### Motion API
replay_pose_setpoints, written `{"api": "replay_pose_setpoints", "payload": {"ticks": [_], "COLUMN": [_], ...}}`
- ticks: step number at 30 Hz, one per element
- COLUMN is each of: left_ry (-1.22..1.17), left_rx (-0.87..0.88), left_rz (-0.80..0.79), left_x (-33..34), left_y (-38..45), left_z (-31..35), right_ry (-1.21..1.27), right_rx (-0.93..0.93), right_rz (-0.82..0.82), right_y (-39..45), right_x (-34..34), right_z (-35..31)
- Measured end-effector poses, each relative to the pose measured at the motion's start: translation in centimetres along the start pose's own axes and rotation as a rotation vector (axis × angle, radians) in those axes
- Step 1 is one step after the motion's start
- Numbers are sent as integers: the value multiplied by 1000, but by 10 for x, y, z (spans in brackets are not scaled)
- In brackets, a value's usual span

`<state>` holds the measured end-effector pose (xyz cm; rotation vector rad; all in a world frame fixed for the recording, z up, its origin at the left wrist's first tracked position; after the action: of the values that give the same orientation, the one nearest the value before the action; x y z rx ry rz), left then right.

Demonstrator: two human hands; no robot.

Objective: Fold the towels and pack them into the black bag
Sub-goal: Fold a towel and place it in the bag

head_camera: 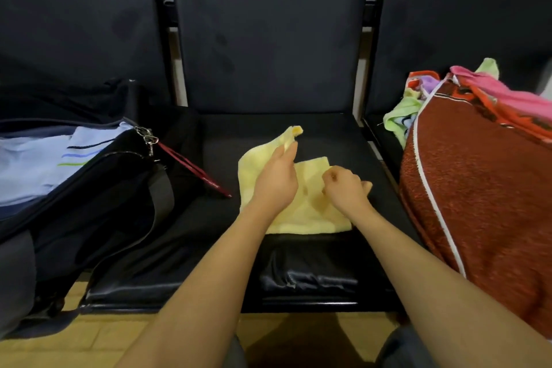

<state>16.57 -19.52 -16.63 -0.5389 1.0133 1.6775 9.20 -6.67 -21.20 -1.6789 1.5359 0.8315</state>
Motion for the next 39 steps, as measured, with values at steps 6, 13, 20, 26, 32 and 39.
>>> {"api": "replay_pose_setpoints", "payload": {"ticks": [6,13,20,26,32,39], "left_ry": [-160,321,405,451,252,399], "left_rx": [38,-249,-411,-423,-341,-244], "left_rz": [-329,-171,-519,-289,-188,3], "left_x": [70,34,62,42,33,-56], "left_y": [-13,-23,-47,-41,-39,-33], "left_z": [21,-39,-76,-74,-61,-35], "right_ry": [41,-175,-454,-480,-332,-32], "right_rx": [97,37,-45,124,-12,-184], "right_rz": [-4,-2,196,123,61,106], "right_y": [0,-3,-12,-7,-18,-49], "right_x": [-11,11,16,16,22,-18], "right_z": [23,7,8,15,-8,-76]}}
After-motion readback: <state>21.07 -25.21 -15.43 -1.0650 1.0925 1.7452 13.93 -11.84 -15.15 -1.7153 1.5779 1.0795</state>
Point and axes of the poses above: each hand's wrist, its own y-axis towards the middle knuckle, its own x-axis out of the palm, z = x × y, the point moved 9 cm from there along y, towards the middle knuckle, and after that the axes turned 12 degrees about x, right-handed, at the moved point
